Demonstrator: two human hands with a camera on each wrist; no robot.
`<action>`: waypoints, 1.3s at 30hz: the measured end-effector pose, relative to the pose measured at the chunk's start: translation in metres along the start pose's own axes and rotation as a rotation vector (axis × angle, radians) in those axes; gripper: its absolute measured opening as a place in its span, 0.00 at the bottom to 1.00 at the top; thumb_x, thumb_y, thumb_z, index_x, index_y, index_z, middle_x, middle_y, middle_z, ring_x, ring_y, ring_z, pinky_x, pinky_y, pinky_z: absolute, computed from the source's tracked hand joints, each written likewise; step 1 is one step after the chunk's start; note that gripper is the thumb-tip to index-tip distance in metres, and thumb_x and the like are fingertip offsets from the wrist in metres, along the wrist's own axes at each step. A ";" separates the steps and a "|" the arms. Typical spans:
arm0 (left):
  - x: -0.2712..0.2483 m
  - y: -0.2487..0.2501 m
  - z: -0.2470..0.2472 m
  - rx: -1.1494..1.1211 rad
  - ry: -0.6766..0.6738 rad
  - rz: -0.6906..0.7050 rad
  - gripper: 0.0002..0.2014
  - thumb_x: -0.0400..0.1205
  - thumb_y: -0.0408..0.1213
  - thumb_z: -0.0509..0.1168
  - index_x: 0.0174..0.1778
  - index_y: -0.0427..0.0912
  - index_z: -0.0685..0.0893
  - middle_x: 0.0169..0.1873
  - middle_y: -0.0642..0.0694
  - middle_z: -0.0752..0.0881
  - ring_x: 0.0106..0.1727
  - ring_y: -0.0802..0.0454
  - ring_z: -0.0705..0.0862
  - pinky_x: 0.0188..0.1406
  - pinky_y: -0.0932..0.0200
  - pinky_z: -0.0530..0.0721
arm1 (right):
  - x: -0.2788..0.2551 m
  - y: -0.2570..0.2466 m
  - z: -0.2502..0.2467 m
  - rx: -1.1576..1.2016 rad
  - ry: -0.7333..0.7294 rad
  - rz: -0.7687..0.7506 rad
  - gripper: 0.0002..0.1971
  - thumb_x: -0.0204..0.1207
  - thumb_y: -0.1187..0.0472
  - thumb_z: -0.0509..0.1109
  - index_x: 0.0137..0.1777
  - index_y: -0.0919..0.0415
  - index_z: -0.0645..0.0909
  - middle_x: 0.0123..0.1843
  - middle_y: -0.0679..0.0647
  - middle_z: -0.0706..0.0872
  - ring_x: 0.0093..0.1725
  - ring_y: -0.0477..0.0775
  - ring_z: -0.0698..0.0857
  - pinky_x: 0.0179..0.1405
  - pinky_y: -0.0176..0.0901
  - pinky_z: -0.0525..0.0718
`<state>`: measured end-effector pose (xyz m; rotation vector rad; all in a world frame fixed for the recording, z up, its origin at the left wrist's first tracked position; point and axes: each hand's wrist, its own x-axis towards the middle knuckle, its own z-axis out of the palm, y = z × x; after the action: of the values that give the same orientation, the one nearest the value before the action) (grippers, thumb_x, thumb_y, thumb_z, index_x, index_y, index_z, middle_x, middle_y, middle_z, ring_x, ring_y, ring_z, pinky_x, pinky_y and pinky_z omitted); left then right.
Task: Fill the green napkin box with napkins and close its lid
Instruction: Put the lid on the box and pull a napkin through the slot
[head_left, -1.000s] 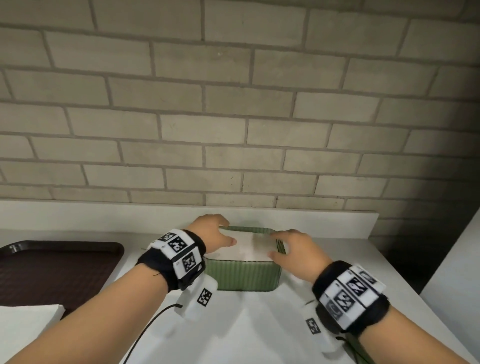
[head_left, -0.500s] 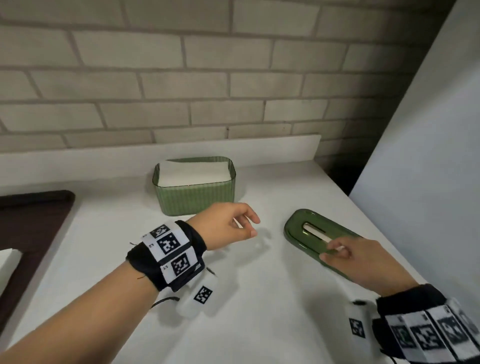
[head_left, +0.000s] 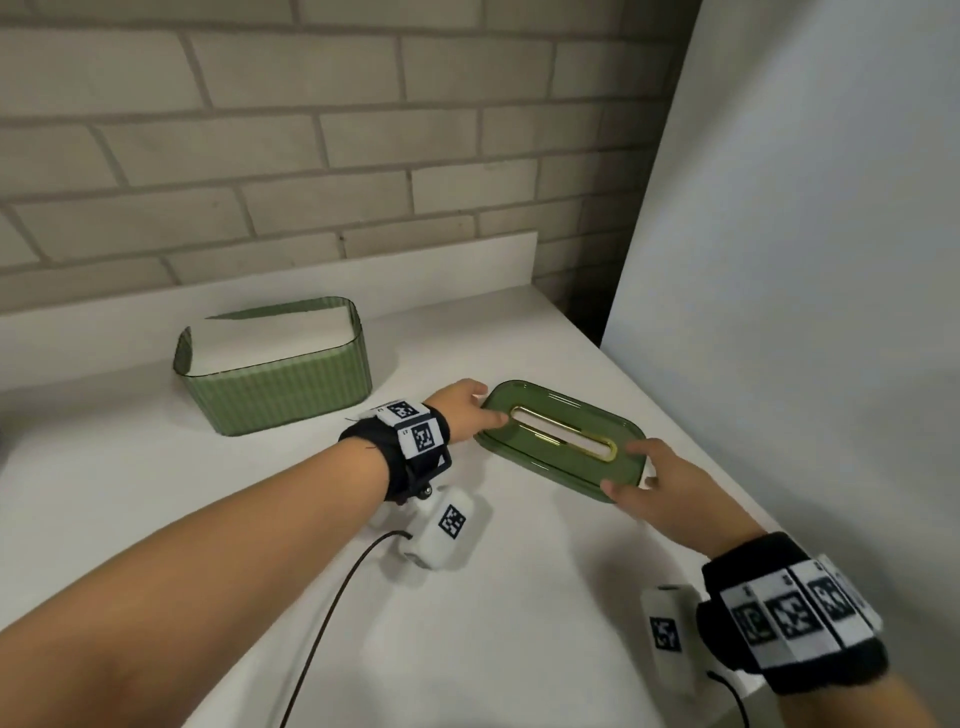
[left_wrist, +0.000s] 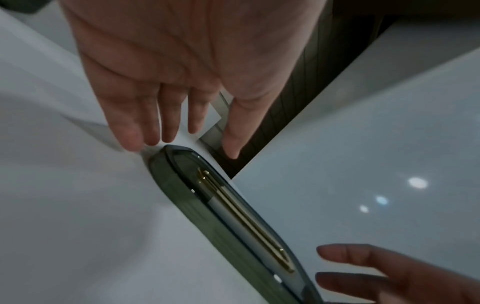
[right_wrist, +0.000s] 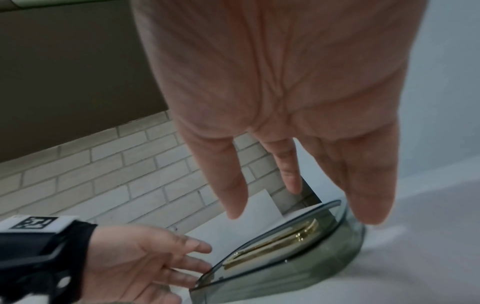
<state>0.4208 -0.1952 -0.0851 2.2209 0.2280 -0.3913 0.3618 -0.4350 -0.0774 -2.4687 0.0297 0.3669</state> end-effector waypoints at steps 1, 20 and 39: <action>0.005 0.002 0.001 0.034 0.002 -0.005 0.34 0.78 0.49 0.68 0.79 0.45 0.64 0.75 0.43 0.72 0.72 0.46 0.75 0.72 0.51 0.75 | 0.004 0.000 0.000 0.036 -0.007 0.020 0.29 0.75 0.49 0.71 0.74 0.54 0.68 0.58 0.52 0.79 0.62 0.53 0.78 0.56 0.39 0.72; -0.024 -0.023 -0.022 -0.158 0.306 -0.042 0.32 0.76 0.48 0.70 0.76 0.46 0.68 0.71 0.45 0.75 0.71 0.47 0.74 0.70 0.57 0.72 | 0.016 -0.030 0.013 0.789 -0.215 0.054 0.39 0.76 0.64 0.71 0.83 0.52 0.55 0.57 0.50 0.83 0.65 0.53 0.78 0.78 0.49 0.68; -0.118 -0.074 -0.162 -0.256 0.889 -0.004 0.22 0.77 0.33 0.66 0.68 0.46 0.76 0.63 0.44 0.82 0.38 0.62 0.77 0.50 0.65 0.71 | 0.076 -0.232 0.041 0.688 -0.275 -0.319 0.20 0.73 0.75 0.64 0.63 0.61 0.73 0.49 0.63 0.82 0.46 0.56 0.76 0.47 0.47 0.74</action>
<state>0.3215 -0.0258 -0.0014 2.0004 0.7034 0.6210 0.4493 -0.2200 0.0084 -1.6947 -0.2999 0.4596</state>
